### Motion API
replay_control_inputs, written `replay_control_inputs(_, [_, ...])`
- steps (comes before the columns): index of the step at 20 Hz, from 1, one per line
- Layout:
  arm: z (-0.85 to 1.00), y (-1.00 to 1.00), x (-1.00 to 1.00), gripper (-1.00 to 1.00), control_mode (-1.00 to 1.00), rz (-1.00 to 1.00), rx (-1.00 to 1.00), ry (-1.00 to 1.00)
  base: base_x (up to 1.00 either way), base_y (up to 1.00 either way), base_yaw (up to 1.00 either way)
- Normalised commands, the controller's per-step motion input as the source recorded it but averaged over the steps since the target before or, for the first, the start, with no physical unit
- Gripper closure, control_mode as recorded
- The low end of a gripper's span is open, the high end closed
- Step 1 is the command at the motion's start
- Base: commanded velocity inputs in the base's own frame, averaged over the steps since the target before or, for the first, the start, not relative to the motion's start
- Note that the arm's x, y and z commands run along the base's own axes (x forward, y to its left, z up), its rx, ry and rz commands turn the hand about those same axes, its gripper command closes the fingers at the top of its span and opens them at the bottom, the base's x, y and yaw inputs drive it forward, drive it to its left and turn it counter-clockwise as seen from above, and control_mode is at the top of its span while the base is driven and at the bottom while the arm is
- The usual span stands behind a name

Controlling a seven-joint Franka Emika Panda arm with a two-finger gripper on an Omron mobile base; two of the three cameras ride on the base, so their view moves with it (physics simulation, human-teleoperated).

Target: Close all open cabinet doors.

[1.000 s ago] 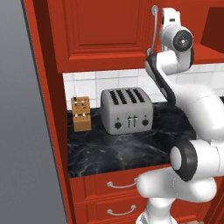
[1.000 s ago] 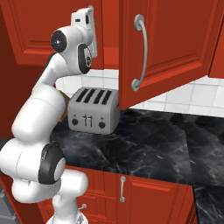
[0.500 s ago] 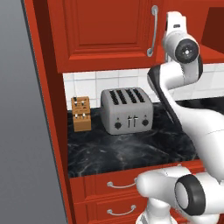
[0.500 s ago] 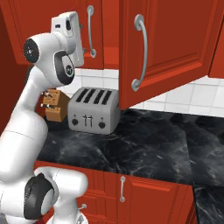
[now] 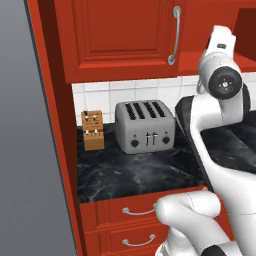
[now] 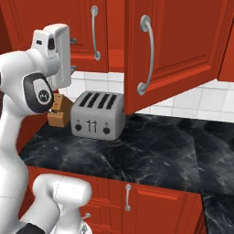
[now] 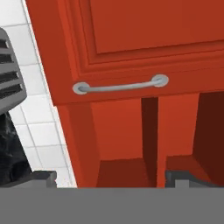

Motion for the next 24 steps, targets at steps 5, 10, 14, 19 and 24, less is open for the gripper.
replay_control_inputs(5, [-0.03, -0.11, -1.00, -1.00, -1.00, -0.14, 0.20, -0.08, 0.00, 0.00, 0.00])
replay_control_inputs(10, [0.00, -0.53, -0.94, -1.00, -1.00, -0.04, 0.20, 0.00, 0.00, 0.00, 0.00])
replay_control_inputs(14, [0.00, -0.73, -0.94, -1.00, -1.00, 0.00, 0.20, -0.01, 0.00, 0.00, 0.00])
replay_control_inputs(19, [0.00, -0.72, -0.92, -1.00, -1.00, 0.00, 0.18, -0.03, 0.00, 0.00, 0.00])
replay_control_inputs(24, [0.00, -0.71, -0.69, -1.00, -1.00, 0.00, 0.15, -0.04, 0.00, 0.00, 0.00])
